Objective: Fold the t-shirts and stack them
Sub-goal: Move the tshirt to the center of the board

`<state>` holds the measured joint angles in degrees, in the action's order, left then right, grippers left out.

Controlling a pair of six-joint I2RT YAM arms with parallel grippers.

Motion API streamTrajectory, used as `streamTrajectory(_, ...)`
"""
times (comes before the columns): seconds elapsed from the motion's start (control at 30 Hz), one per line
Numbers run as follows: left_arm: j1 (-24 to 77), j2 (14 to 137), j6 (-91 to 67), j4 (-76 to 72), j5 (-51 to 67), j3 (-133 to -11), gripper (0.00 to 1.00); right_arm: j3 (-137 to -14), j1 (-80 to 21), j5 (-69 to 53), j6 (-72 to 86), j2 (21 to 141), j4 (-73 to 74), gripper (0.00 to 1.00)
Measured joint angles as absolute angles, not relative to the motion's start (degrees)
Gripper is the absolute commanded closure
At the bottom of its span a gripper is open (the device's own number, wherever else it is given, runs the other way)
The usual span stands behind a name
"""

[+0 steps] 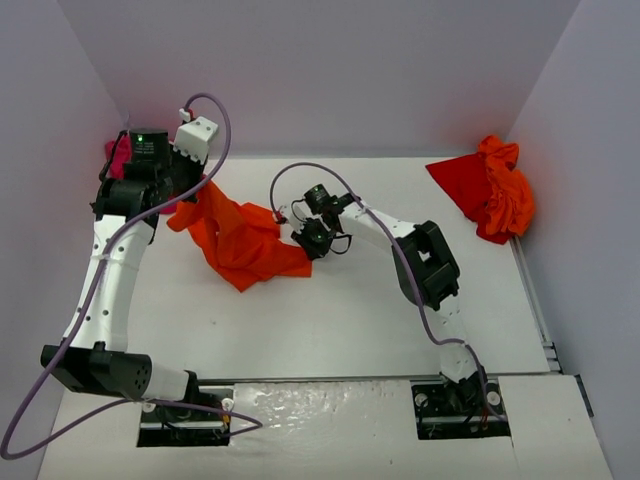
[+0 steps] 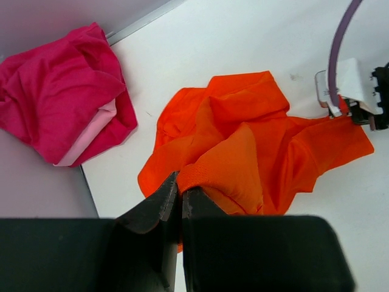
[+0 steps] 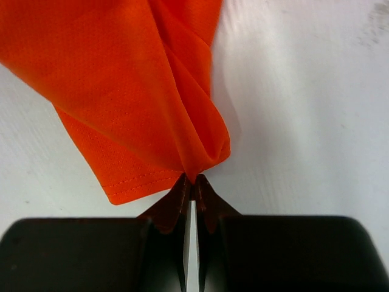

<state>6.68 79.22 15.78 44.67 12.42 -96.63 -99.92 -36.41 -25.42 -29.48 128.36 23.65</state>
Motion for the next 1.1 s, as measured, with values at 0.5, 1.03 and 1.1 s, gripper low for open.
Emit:
streamTrajectory(0.5, 13.32, 79.03, 21.57, 51.09, 15.30, -114.70, 1.00, -97.70, -6.00, -14.45, -28.60, 90.09, 20.88, 1.00)
streamTrajectory(1.03, 39.70, 88.33, 30.89, 66.96, 26.07, -111.43, 1.00, -84.55, -7.23, -16.95, -24.89, 69.55, 24.04, 1.00)
streamTrajectory(1.1, 42.93, 89.72, 31.48, 68.15, 27.00, -112.21, 1.00, -85.99, -6.74, -17.19, -24.42, 70.52, 24.78, 1.00)
